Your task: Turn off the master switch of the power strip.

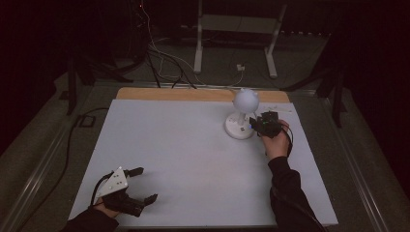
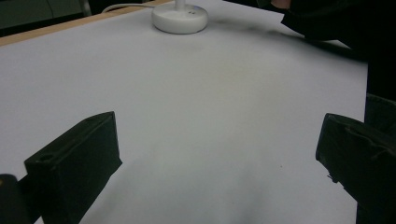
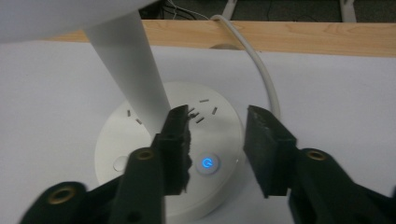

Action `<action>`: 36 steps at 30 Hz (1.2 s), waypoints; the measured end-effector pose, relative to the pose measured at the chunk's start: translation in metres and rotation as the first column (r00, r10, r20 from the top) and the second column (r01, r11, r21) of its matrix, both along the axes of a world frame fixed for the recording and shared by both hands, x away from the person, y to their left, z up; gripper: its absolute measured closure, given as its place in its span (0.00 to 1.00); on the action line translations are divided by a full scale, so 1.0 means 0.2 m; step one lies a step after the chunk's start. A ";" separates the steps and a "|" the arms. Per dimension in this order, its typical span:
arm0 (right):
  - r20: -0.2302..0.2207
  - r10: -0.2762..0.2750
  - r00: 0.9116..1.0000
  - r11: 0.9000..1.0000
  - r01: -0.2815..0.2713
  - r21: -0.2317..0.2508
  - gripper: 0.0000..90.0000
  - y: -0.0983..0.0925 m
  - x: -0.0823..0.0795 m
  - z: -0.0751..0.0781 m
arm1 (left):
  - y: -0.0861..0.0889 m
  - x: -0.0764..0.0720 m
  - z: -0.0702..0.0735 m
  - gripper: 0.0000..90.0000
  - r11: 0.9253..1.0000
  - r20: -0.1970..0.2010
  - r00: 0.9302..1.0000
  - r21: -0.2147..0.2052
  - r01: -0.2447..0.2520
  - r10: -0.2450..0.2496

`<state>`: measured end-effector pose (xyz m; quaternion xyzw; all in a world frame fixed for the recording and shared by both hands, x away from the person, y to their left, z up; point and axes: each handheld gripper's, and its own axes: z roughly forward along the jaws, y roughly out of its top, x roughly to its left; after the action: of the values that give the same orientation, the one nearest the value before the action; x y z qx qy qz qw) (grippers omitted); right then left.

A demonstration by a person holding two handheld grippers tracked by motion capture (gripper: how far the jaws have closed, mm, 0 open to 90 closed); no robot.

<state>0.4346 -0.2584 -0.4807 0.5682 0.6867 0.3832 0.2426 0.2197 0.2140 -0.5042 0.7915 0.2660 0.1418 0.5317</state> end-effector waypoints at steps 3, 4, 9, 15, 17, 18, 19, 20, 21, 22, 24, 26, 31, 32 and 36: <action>-0.003 -0.006 1.000 1.000 0.006 -0.002 0.74 0.00 0.00 0.00 | 0.00 0.00 0.00 0.00 1.000 0.002 1.000 0.002 0.002 -0.002; 0.001 -0.009 1.000 1.000 0.009 -0.009 0.77 0.00 0.00 0.00 | 0.00 0.00 0.00 0.00 1.000 0.002 1.000 0.002 0.002 -0.002; 0.003 -0.014 1.000 1.000 0.014 -0.026 0.86 0.00 0.00 0.00 | 0.00 0.00 0.00 0.00 1.000 0.000 1.000 0.003 0.000 0.000; 0.009 -0.009 1.000 0.999 0.010 -0.052 0.98 0.01 0.00 0.00 | 0.00 0.00 0.00 0.00 1.000 0.001 1.000 0.005 0.001 -0.001; 0.001 -0.010 1.000 0.999 0.011 -0.044 1.00 0.02 0.00 0.00 | 0.00 0.00 0.00 0.00 1.000 -0.001 1.000 0.004 0.000 0.000; -0.003 -0.012 1.000 0.999 0.011 -0.041 1.00 0.02 0.00 0.00 | 0.00 0.00 0.00 0.00 1.000 0.000 1.000 0.004 0.000 0.000; -0.004 -0.009 1.000 0.999 0.008 -0.036 1.00 0.02 0.00 0.00 | 0.00 0.00 0.00 0.00 1.000 0.000 1.000 0.004 0.000 0.000; -0.003 -0.008 1.000 0.999 0.008 -0.035 1.00 0.02 0.00 0.00 | 0.00 0.00 0.00 0.00 1.000 0.000 1.000 0.004 0.000 0.000; -0.004 -0.007 1.000 0.999 0.006 -0.040 1.00 0.02 0.00 0.00 | 0.00 0.00 0.00 0.00 1.000 -0.001 1.000 0.001 -0.001 0.001; -0.007 -0.005 1.000 0.999 0.005 -0.037 1.00 0.03 0.01 0.00 | 0.00 0.00 0.00 0.00 1.000 -0.001 1.000 0.001 -0.001 0.001; -0.009 -0.003 1.000 0.999 0.003 -0.038 1.00 0.03 0.01 -0.01 | 0.00 0.00 0.00 0.00 1.000 0.000 1.000 0.004 0.000 0.000; -0.007 0.000 1.000 0.999 -0.001 -0.040 1.00 0.03 0.01 -0.01 | 0.00 0.00 0.00 0.00 1.000 0.000 1.000 0.007 0.003 -0.003; 0.004 0.013 1.000 0.998 -0.012 -0.060 1.00 0.04 0.00 -0.03 | 0.00 0.00 0.00 0.00 1.000 -0.001 1.000 0.007 0.003 -0.003; 0.005 0.017 1.000 0.998 -0.017 -0.067 1.00 0.05 0.00 -0.03 | 0.00 0.00 0.00 0.00 1.000 0.000 1.000 0.006 0.003 -0.003; 0.003 0.025 1.000 0.997 -0.025 -0.075 1.00 0.06 0.00 -0.06 | 0.00 0.00 0.00 0.00 1.000 -0.001 1.000 0.009 0.003 -0.003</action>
<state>0.4349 -0.2469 -0.4921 0.5492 0.7072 0.3613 0.2601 0.2198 0.2137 -0.5046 0.7943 0.2644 0.1419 0.5282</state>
